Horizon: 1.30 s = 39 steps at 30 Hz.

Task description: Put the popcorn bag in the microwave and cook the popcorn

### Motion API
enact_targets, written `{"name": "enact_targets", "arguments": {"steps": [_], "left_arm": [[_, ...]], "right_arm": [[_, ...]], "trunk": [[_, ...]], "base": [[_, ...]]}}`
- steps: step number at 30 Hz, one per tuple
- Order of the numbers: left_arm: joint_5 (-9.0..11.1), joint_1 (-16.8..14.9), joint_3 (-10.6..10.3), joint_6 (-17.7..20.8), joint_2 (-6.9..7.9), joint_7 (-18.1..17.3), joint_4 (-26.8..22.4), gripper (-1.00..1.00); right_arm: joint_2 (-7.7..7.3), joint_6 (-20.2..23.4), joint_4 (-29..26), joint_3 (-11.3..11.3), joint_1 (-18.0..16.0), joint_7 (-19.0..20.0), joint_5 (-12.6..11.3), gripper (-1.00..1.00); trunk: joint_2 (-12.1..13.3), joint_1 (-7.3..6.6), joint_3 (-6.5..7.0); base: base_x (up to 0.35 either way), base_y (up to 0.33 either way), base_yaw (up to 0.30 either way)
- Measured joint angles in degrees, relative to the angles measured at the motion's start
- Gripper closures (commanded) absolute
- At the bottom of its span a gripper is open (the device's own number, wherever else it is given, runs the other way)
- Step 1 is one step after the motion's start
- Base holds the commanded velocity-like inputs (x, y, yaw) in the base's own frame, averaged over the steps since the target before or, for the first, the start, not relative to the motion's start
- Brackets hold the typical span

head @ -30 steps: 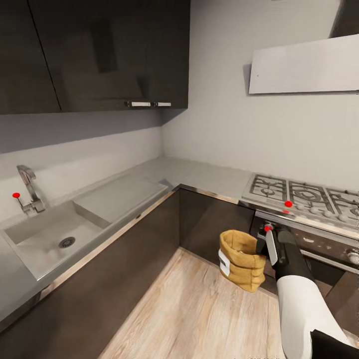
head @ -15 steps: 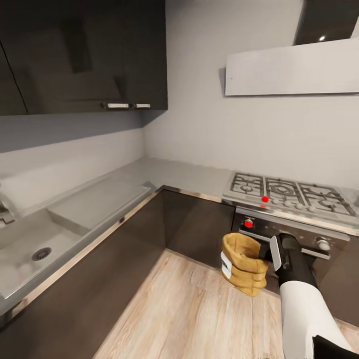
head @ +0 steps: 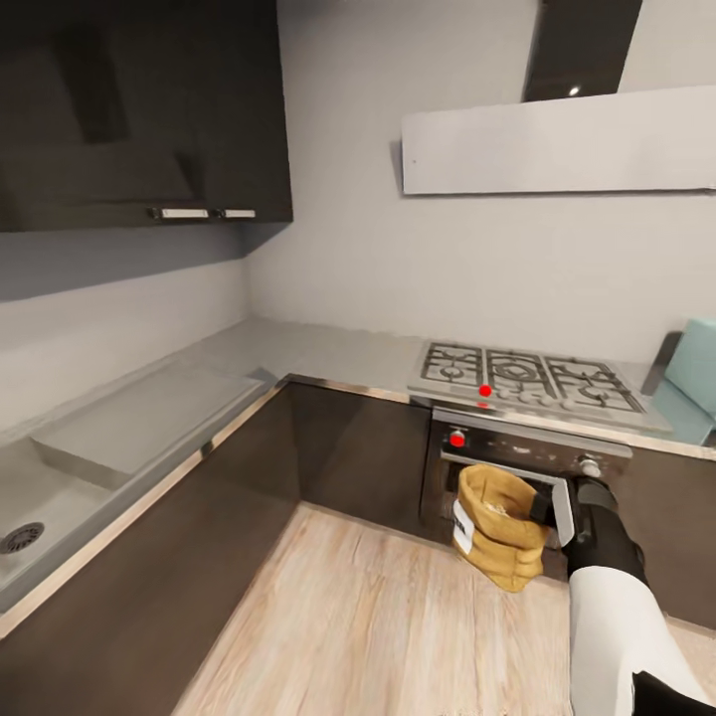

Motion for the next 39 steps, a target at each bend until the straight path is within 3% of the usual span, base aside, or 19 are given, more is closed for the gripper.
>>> {"name": "enact_targets", "arguments": {"steps": [39], "left_arm": [[0.04, 0.0, 0.01, 0.0, 0.05, 0.0, 0.0, -1.0]], "right_arm": [[-0.02, 0.01, 0.13, -0.53, 0.02, -0.05, -0.02, 1.0]], "trunk": [[0.0, 0.0, 1.1]], "base": [[0.0, 0.0, -0.242]]}}
